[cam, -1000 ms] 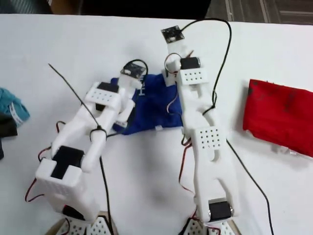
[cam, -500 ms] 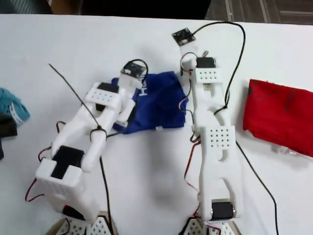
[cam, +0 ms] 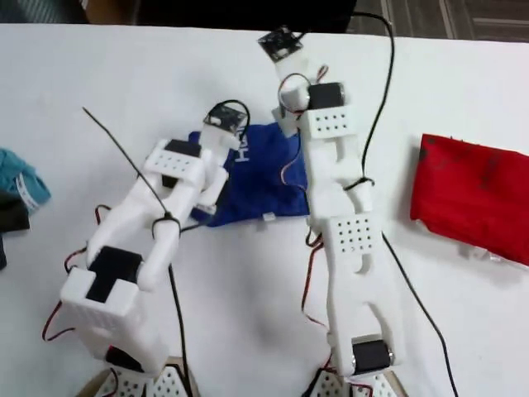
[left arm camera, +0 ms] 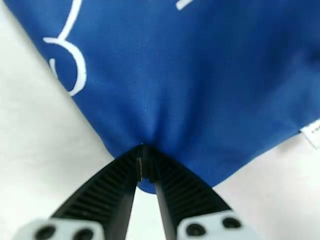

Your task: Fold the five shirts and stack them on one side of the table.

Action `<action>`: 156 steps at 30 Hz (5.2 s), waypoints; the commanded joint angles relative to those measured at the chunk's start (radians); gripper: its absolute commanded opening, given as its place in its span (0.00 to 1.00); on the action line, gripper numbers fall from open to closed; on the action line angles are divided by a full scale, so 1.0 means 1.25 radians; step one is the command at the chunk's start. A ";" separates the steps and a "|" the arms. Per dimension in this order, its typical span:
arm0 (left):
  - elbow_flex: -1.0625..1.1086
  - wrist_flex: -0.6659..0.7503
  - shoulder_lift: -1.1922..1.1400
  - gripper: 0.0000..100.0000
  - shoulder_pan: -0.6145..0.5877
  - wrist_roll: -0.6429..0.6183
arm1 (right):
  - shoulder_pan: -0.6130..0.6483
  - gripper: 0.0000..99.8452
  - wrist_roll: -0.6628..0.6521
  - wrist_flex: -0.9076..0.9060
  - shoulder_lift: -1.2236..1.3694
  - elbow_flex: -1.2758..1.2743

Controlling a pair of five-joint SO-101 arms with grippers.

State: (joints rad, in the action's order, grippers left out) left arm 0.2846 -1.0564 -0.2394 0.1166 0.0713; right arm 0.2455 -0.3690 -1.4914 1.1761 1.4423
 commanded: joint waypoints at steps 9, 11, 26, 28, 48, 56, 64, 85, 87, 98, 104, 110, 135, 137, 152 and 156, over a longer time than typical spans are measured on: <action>-0.080 -0.029 0.037 0.03 -0.017 -0.028 | -0.034 0.02 0.053 0.028 0.063 -0.029; -0.083 -0.031 0.037 0.03 -0.017 -0.028 | -0.044 0.02 0.053 0.023 0.077 -0.029; -0.088 -0.033 0.037 0.03 -0.016 -0.028 | -0.125 0.02 0.053 -0.068 0.077 -0.028; -0.089 -0.033 0.038 0.03 -0.017 -0.028 | -0.122 0.02 0.053 -0.068 0.075 -0.027; -0.363 -0.004 -0.022 0.03 -0.063 -0.023 | -0.056 0.02 0.058 -0.182 -0.218 -0.139; -0.375 0.120 -0.176 0.03 -0.065 -0.023 | 0.046 0.02 0.059 -0.107 -0.576 -0.681; -0.526 0.119 -0.276 0.03 -0.066 -0.023 | 0.035 0.02 0.055 0.163 -0.768 -1.178; -0.839 -0.034 -0.493 0.03 -0.074 -0.027 | -0.062 0.02 0.052 0.283 -0.802 -1.385; -0.892 -0.074 -0.486 0.03 -0.075 -0.027 | -0.062 0.02 0.052 0.280 -0.835 -1.383; -1.194 -0.357 -0.476 0.03 -0.091 -0.027 | -0.085 0.08 0.043 0.280 -0.946 -1.342; -1.249 -0.455 -0.477 0.03 -0.136 -0.027 | -0.042 0.35 0.095 0.285 -0.829 -1.274; -1.245 -0.509 -0.477 0.03 -0.155 -0.027 | 0.004 0.35 0.227 0.262 -0.662 -1.075; -1.244 -0.517 -0.480 0.03 -0.211 -0.023 | 0.034 0.35 0.449 -0.171 -0.030 -0.325; -1.244 -0.522 -0.480 0.03 -0.211 -0.023 | 0.034 0.34 0.444 -0.171 -0.030 -0.327; -1.244 -0.522 -0.480 0.03 -0.211 -0.025 | -0.004 0.02 0.317 -0.176 -0.030 -0.358; -1.244 -0.522 -0.480 0.03 -0.211 -0.025 | -0.040 0.02 0.245 -0.176 -0.069 -0.361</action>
State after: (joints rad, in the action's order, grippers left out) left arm -1.2329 -1.7008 -0.8700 -0.1366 0.0391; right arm 0.2378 -0.0161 -1.6924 1.1040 1.0203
